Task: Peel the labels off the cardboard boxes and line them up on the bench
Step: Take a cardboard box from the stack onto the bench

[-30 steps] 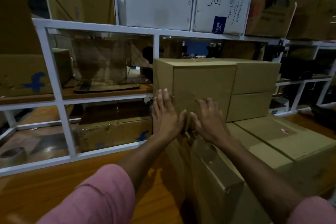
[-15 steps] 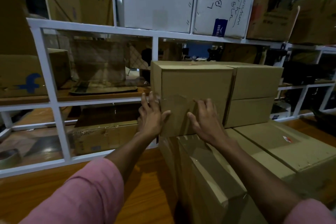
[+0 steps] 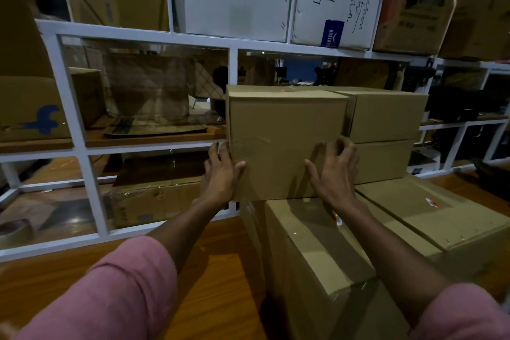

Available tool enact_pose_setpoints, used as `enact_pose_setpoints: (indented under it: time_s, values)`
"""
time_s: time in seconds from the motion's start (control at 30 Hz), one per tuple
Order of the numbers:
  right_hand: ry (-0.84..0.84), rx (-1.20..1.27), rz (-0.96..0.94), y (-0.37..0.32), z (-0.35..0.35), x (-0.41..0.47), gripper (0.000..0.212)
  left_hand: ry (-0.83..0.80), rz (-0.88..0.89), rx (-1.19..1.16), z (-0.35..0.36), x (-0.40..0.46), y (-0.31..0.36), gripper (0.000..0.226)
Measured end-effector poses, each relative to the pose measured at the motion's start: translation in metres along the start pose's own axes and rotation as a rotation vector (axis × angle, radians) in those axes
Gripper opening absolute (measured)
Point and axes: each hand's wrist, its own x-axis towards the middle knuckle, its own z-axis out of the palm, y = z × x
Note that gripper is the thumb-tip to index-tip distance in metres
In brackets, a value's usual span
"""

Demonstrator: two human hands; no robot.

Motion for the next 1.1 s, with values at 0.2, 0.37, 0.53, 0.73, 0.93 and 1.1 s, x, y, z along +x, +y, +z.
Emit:
enact_pose_setpoints:
  time_s: [0.2, 0.37, 0.53, 0.73, 0.93, 1.1]
  values:
    - [-0.156, 0.223, 0.042, 0.005, -0.002, 0.004, 0.061, 0.017, 0.03, -0.12, 0.0, -0.006, 0.013, 0.085]
    - [-0.045, 0.225, 0.016, -0.002, 0.001, 0.002, 0.063, 0.066, -0.088, -0.336, 0.0, -0.01, 0.033, 0.107]
    - [0.01, 0.202, 0.0, -0.024, -0.002, -0.006, 0.063, 0.164, -0.098, -0.39, -0.02, -0.023, 0.03, 0.107]
    - [-0.003, 0.24, -0.044, -0.073, -0.004, -0.035, 0.063, 0.315, -0.069, -0.264, -0.064, -0.059, 0.003, 0.104]
    - [-0.024, 0.286, -0.1, -0.152, 0.005, -0.076, 0.064, 0.47, -0.131, -0.038, -0.133, -0.112, -0.042, 0.103]
    - [-0.084, 0.311, -0.131, -0.219, 0.032, -0.145, 0.063, 0.468, -0.232, 0.012, -0.189, -0.172, -0.104, 0.101]
